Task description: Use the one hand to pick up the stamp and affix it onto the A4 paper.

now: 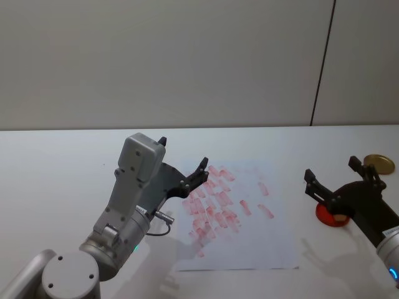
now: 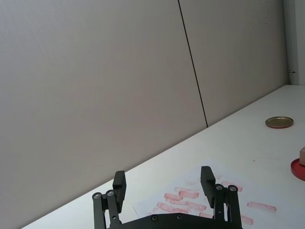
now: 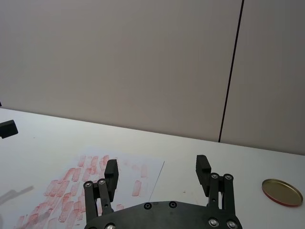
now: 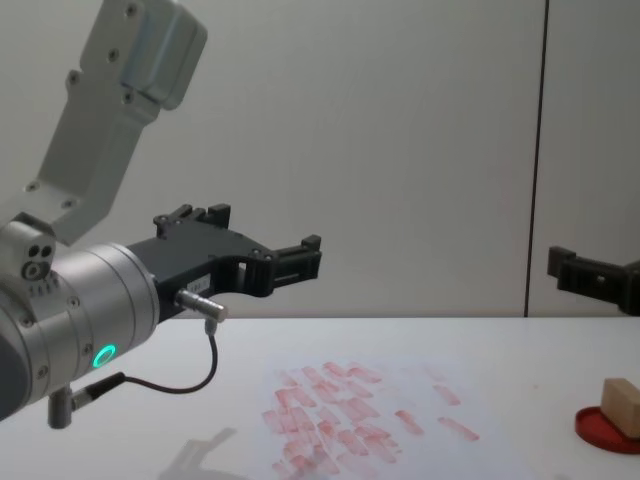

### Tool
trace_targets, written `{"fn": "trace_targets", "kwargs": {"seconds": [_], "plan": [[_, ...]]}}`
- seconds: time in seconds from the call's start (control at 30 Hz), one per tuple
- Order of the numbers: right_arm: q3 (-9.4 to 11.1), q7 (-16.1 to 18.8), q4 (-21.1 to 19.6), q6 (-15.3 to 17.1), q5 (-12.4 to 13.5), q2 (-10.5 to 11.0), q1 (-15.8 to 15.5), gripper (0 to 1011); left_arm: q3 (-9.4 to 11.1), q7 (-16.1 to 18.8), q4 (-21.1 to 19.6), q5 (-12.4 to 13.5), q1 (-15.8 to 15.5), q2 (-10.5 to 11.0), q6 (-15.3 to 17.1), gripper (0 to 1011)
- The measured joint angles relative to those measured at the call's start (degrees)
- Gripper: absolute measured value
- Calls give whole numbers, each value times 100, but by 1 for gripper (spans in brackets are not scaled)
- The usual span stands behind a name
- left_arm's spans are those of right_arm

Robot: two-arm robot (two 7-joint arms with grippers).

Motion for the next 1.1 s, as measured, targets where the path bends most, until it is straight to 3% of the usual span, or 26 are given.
{"fn": "trace_targets", "kwargs": {"seconds": [0.87, 1.1], "plan": [[1, -2, 4, 9, -3, -5, 2, 1001, 0, 0, 0, 0, 0, 0, 0, 993], [-37, -140, 13, 210, -25, -102, 29, 1001, 0, 0, 0, 0, 0, 0, 0, 993]]}}
